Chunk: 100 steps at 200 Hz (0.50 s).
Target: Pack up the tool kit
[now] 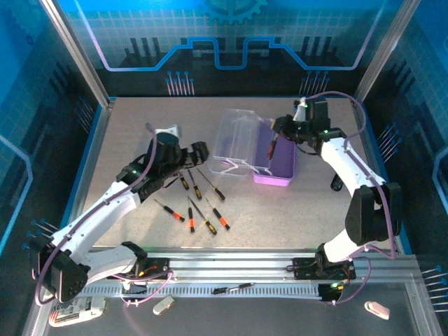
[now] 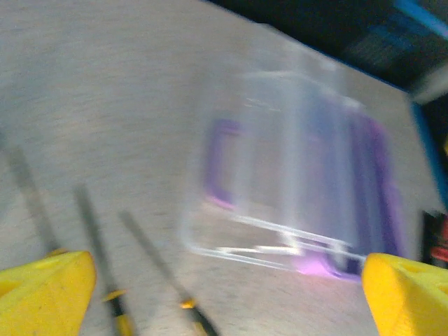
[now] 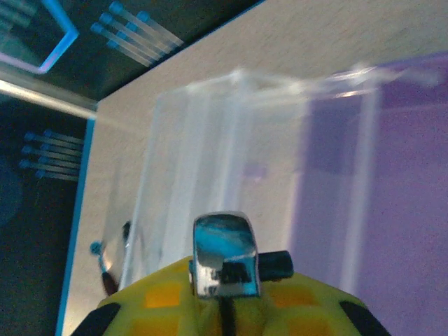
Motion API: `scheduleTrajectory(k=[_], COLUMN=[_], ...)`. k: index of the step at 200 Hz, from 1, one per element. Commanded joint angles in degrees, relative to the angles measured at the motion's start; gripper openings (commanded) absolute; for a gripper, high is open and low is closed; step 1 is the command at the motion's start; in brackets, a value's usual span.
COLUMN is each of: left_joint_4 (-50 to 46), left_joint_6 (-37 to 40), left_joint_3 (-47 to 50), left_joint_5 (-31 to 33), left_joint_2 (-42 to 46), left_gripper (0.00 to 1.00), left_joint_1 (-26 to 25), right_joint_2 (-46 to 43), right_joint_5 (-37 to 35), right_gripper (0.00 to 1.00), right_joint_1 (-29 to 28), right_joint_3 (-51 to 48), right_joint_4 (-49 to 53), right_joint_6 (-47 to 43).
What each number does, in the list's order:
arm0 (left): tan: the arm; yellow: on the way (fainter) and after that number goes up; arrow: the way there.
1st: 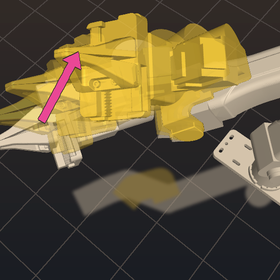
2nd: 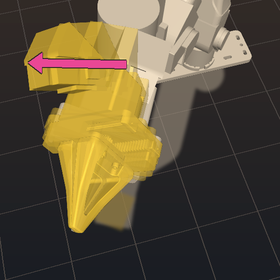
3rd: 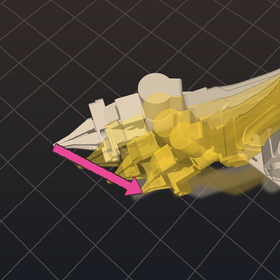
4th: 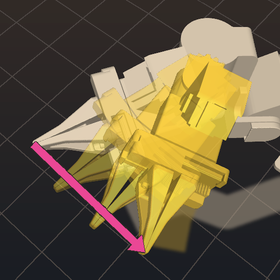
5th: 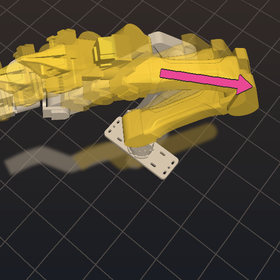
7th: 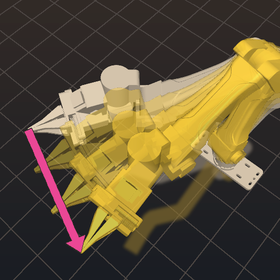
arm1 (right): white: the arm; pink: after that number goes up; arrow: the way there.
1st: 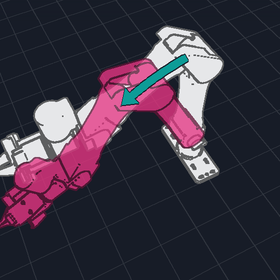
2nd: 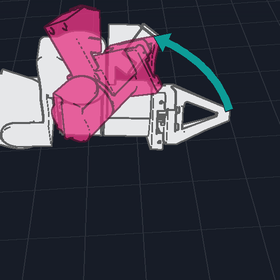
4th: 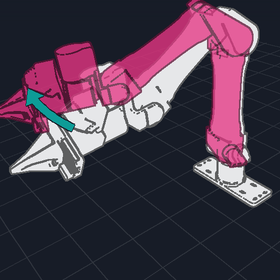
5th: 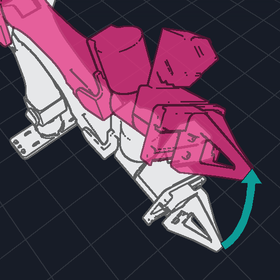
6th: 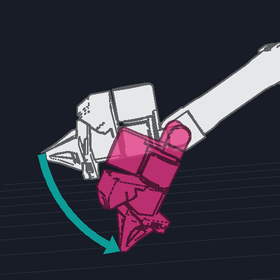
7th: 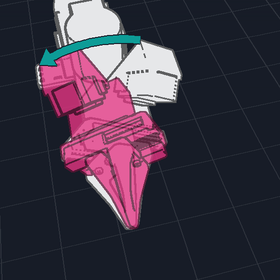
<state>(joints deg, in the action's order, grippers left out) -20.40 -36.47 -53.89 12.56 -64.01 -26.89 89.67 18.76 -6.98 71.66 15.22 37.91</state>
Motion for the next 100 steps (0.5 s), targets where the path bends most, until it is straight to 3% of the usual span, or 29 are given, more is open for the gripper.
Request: scheduleTrajectory(k=[1,24,100], left_joint_4=[-3.4,-2.7,-4.5], left_joint_6=[-9.8,-10.0,-9.8], left_joint_3=[5.0,6.9,7.5], left_joint_5=[5.7,5.2,3.3], left_joint_2=[3.3,5.4,6.7], left_gripper=[0.98,0.98,0.99], left_joint_1=[3.9,5.0,6.4], right_joint_2=[2.9,7.1,18.4], right_joint_5=[-1.0,-1.4,-2.0], right_gripper=[0.06,0.08,0.09], right_joint_1=[2.1,2.8,2.8], right_joint_3=[3.6,6.6,8.1], right_joint_4=[3.2,6.3,5.6], right_joint_6=[-4.3,-8.1,-8.8])
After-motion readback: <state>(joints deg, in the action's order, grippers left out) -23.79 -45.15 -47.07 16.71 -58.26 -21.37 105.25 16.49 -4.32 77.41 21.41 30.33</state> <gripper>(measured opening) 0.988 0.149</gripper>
